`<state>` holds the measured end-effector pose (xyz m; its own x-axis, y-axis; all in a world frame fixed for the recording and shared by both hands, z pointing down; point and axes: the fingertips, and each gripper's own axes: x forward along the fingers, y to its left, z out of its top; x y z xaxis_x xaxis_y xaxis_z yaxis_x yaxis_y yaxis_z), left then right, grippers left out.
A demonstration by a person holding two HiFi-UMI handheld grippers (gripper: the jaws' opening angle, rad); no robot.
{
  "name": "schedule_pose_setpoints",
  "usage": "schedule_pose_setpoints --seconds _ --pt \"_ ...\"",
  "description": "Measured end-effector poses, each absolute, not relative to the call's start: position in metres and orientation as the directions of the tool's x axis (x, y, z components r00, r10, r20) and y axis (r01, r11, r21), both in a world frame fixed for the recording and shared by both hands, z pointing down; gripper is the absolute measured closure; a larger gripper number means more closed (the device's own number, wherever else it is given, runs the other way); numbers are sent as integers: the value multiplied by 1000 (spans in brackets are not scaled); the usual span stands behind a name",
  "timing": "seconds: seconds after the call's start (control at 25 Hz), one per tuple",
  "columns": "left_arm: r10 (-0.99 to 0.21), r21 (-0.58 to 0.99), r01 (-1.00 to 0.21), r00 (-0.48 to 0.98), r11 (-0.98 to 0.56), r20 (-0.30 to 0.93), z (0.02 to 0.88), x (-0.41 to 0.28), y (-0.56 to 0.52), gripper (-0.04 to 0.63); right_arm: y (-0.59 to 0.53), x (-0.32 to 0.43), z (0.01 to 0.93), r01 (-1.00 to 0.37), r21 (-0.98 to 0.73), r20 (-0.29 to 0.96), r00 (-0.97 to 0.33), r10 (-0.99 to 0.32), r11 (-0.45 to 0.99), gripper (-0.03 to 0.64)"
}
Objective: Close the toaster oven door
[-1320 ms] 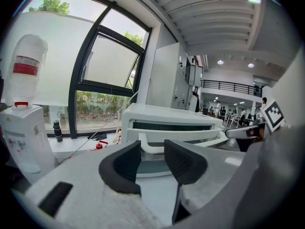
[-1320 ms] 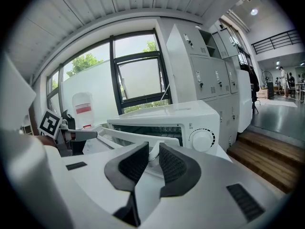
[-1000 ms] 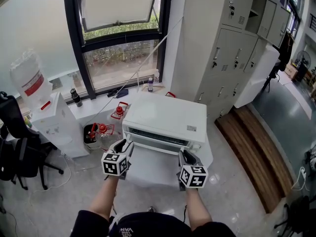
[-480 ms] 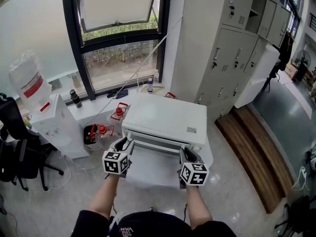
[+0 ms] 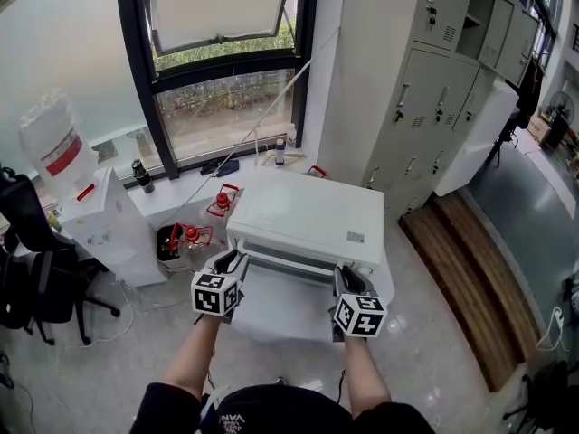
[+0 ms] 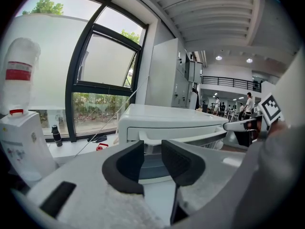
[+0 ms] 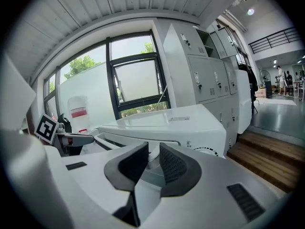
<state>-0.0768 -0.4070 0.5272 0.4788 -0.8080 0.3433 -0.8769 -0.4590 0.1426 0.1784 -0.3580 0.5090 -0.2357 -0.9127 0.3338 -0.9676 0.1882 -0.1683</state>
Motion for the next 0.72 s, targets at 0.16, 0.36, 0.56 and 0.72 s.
schedule_pose_setpoints --seconds 0.16,0.36,0.56,0.72 --pt "-814 146 -883 467 -445 346 531 -82 -403 471 -356 180 509 -974 -150 328 -213 -920 171 525" --pt "-823 143 -886 463 -442 329 524 -88 -395 477 -344 181 506 -974 -164 314 -204 -927 159 522" --pt "-826 135 -882 470 -451 313 517 -95 -379 489 -323 180 506 -975 -168 304 -190 -934 144 529" --pt "-820 125 -874 484 -469 306 516 -98 -360 512 -302 178 503 -978 -165 280 -172 -944 129 553"
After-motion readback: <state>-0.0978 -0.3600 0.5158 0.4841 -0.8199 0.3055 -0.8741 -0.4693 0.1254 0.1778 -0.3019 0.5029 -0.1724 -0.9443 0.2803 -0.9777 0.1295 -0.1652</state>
